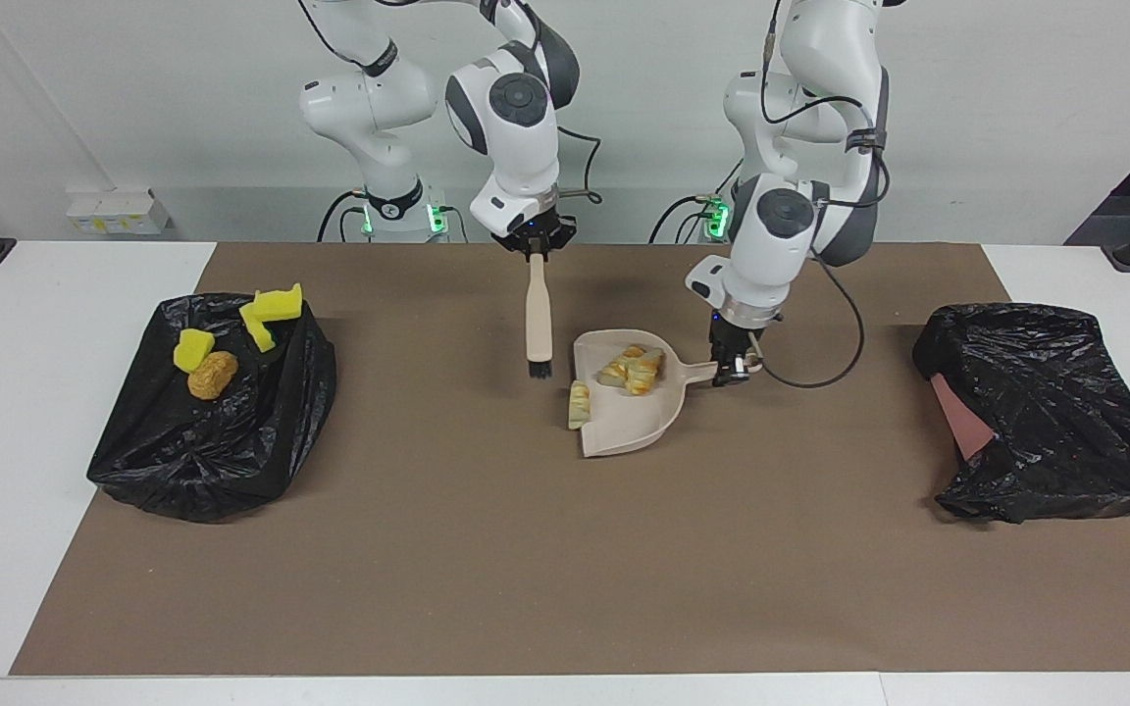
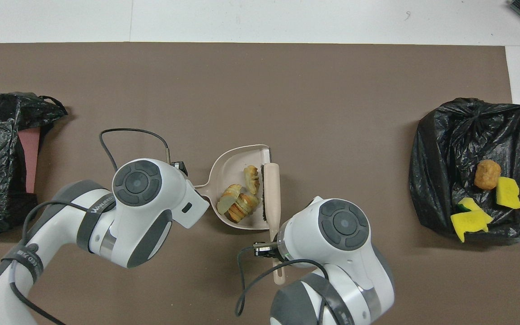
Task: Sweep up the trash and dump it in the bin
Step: 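Brush the bread pieces into the dustpan held by the left gripper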
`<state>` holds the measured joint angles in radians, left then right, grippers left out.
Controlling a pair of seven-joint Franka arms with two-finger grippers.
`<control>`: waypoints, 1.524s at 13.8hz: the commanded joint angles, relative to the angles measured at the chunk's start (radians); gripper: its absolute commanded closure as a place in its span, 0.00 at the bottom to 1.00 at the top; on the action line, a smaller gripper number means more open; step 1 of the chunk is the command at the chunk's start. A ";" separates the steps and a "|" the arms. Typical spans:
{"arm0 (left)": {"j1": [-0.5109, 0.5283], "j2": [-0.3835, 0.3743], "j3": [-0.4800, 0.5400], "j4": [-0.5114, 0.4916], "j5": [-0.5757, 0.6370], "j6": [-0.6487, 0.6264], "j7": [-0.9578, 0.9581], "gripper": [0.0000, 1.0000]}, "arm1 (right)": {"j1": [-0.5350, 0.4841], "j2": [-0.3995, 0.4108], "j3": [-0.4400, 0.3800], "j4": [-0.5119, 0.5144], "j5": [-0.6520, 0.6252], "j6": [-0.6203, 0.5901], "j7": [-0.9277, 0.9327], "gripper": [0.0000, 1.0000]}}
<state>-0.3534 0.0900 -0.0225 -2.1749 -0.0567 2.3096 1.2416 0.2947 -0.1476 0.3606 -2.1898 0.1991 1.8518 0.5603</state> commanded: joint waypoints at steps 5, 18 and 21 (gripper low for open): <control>0.079 -0.007 -0.004 0.084 -0.071 -0.105 0.138 1.00 | 0.047 0.092 0.006 -0.076 -0.030 0.159 0.064 1.00; -0.084 -0.012 -0.002 -0.019 0.156 -0.047 -0.160 1.00 | 0.013 0.326 0.026 0.015 0.035 0.351 -0.126 1.00; -0.084 -0.012 -0.004 -0.020 0.158 -0.033 -0.163 1.00 | 0.063 0.327 0.026 0.050 0.115 0.376 -0.111 1.00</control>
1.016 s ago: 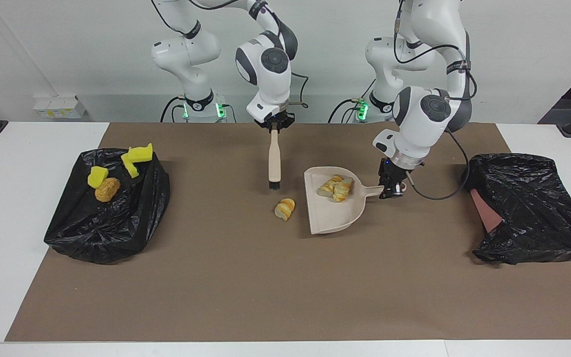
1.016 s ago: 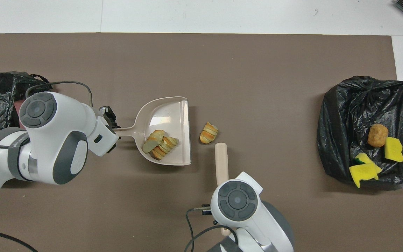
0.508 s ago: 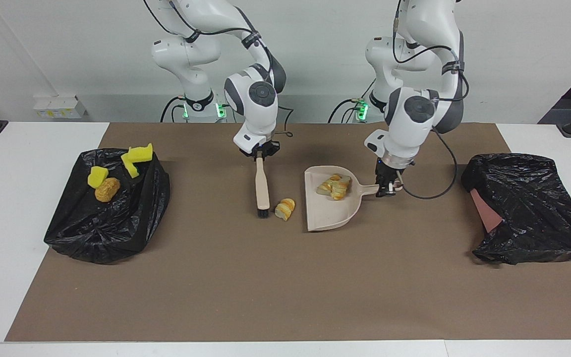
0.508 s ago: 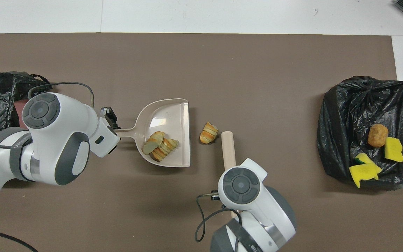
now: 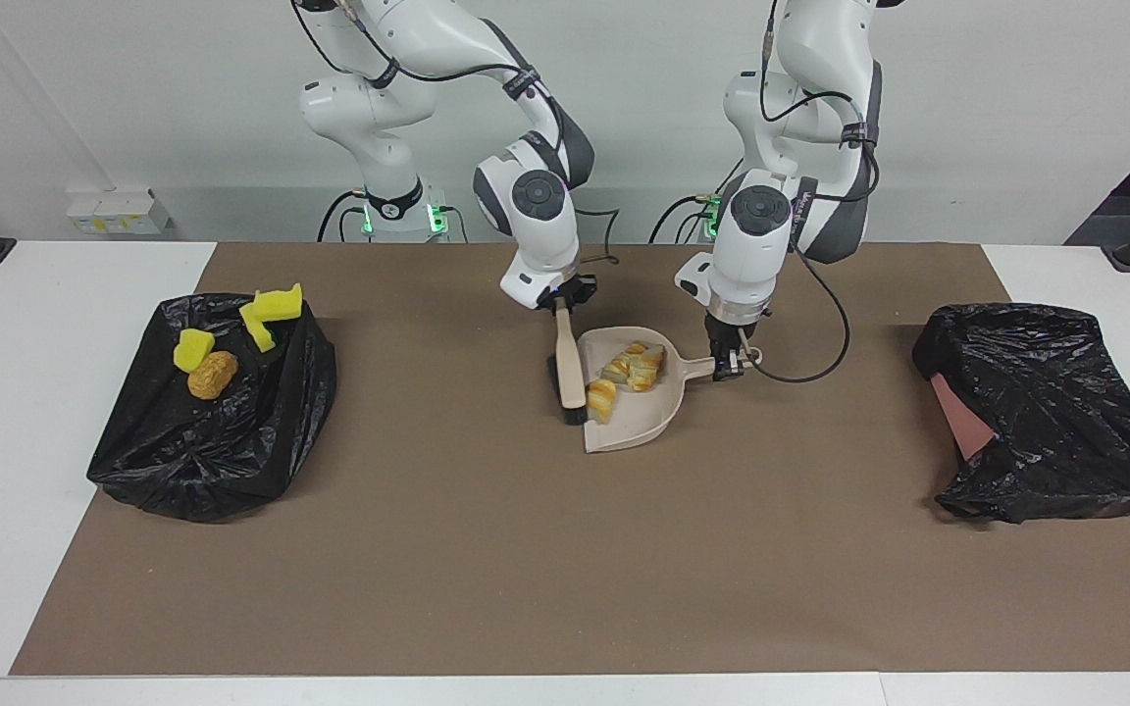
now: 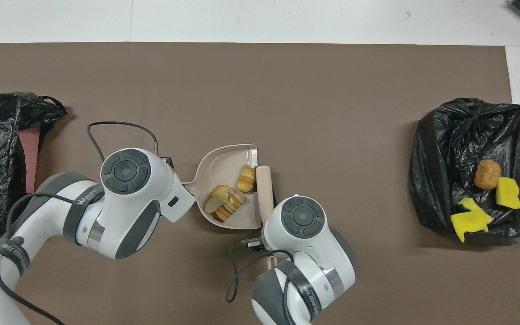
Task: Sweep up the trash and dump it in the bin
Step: 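Brush the bread pieces into the dustpan held by the left gripper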
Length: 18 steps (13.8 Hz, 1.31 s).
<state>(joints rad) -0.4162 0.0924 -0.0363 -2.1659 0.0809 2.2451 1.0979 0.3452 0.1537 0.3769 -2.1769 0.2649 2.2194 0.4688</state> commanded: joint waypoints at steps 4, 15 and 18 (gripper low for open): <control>0.062 0.009 0.006 -0.031 -0.001 0.122 0.005 1.00 | 0.006 -0.023 0.001 0.042 0.025 -0.065 0.013 1.00; 0.210 0.038 0.006 0.043 -0.300 0.102 0.331 1.00 | 0.154 -0.218 0.011 -0.081 -0.001 -0.208 0.251 1.00; 0.266 0.040 0.007 0.151 -0.322 -0.025 0.375 1.00 | 0.187 -0.204 0.011 -0.151 -0.001 -0.135 0.245 1.00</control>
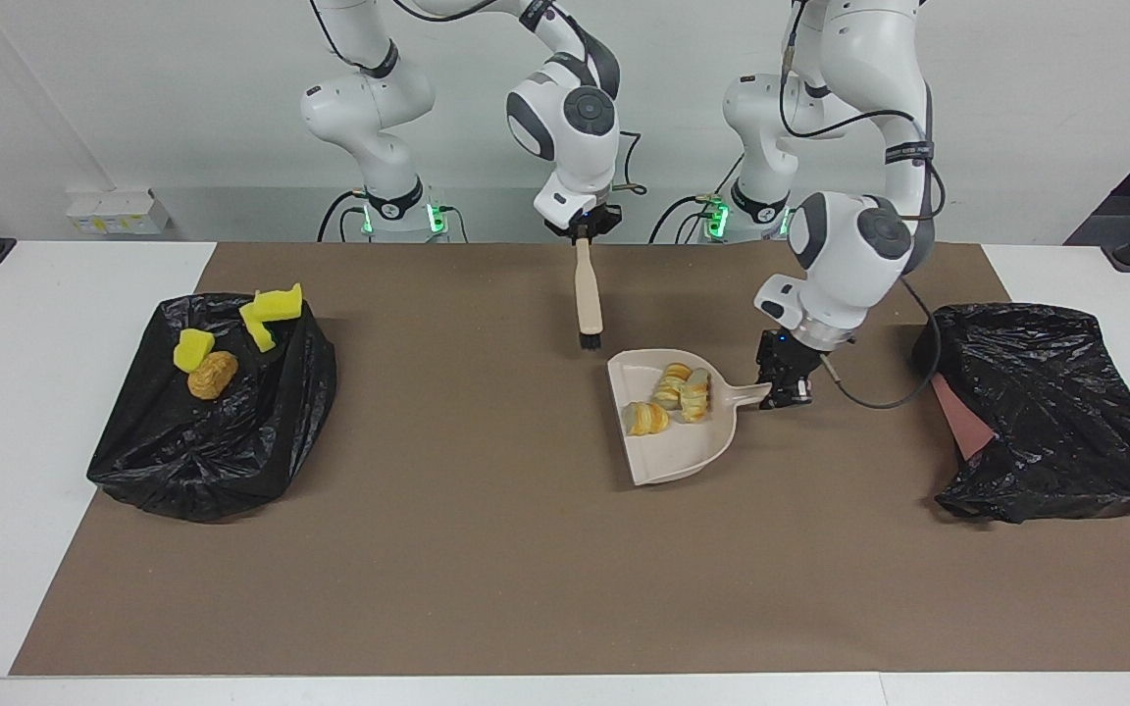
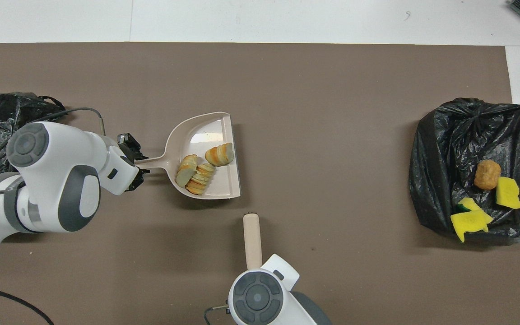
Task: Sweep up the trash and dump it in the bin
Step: 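Carry the dustpan to the bag with the left gripper and tip it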
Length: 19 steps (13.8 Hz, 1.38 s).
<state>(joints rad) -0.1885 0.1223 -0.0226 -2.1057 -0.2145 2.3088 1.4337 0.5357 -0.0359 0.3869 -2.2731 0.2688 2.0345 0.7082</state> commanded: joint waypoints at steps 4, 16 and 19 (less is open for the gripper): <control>0.130 0.011 -0.005 0.261 -0.025 -0.283 0.039 1.00 | 0.006 0.004 0.001 -0.077 -0.002 0.090 0.037 1.00; 0.478 0.077 0.003 0.512 0.079 -0.541 0.332 1.00 | -0.134 0.065 -0.008 0.078 -0.141 0.141 0.019 0.00; 0.569 0.137 0.006 0.630 0.136 -0.607 0.419 1.00 | -0.262 0.065 -0.010 0.167 -0.227 0.135 0.008 0.00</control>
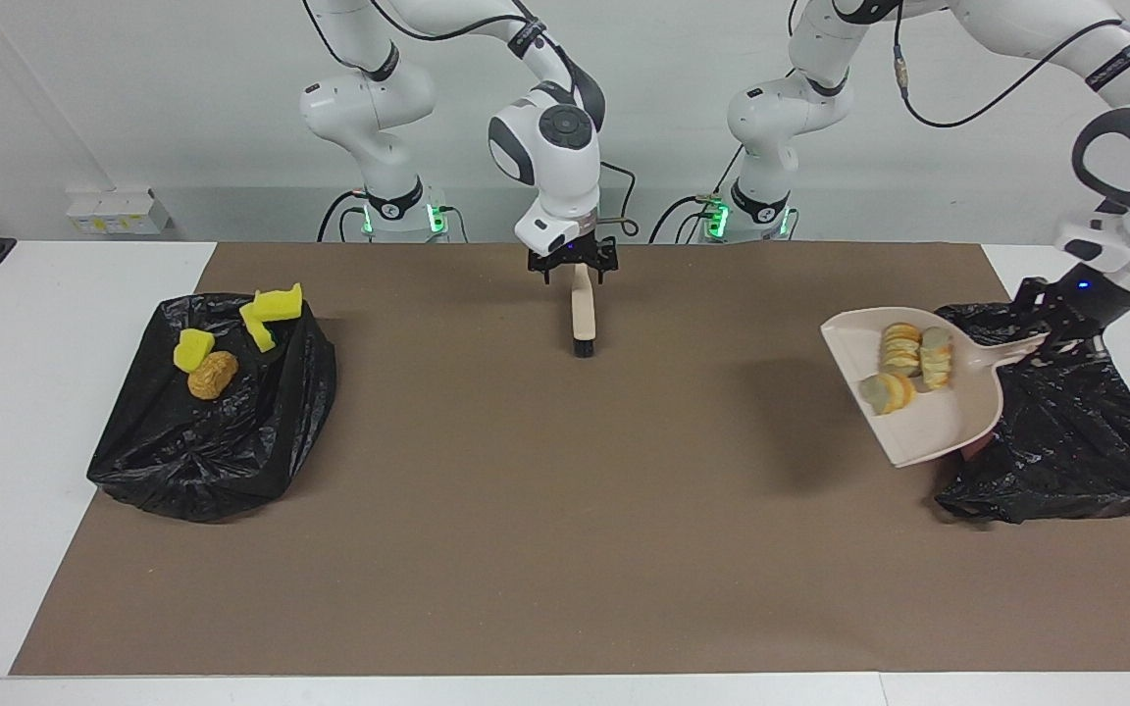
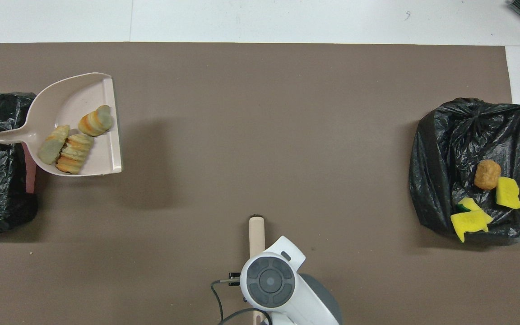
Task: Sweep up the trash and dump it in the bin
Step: 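Carry the dustpan to the bag with the left gripper and tip it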
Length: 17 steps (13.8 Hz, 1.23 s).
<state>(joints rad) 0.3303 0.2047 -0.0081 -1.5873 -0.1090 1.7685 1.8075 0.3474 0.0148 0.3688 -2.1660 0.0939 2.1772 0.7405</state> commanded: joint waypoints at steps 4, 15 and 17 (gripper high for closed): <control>0.173 0.073 -0.006 0.161 0.081 -0.044 0.091 1.00 | -0.200 0.016 0.004 0.144 -0.157 -0.045 -0.085 0.00; 0.113 0.045 -0.001 0.001 0.633 0.358 0.162 1.00 | -0.226 -0.024 -0.295 0.380 -0.185 -0.276 -0.457 0.00; 0.087 0.026 -0.001 -0.029 0.765 0.355 0.045 1.00 | -0.226 -0.064 -0.352 0.394 -0.175 -0.318 -0.460 0.00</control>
<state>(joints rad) 0.4521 0.2807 -0.0208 -1.5559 0.5514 2.1037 1.9325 0.1233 -0.0174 0.0517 -1.7915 -0.0825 1.9059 0.3030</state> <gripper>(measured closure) 0.687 0.000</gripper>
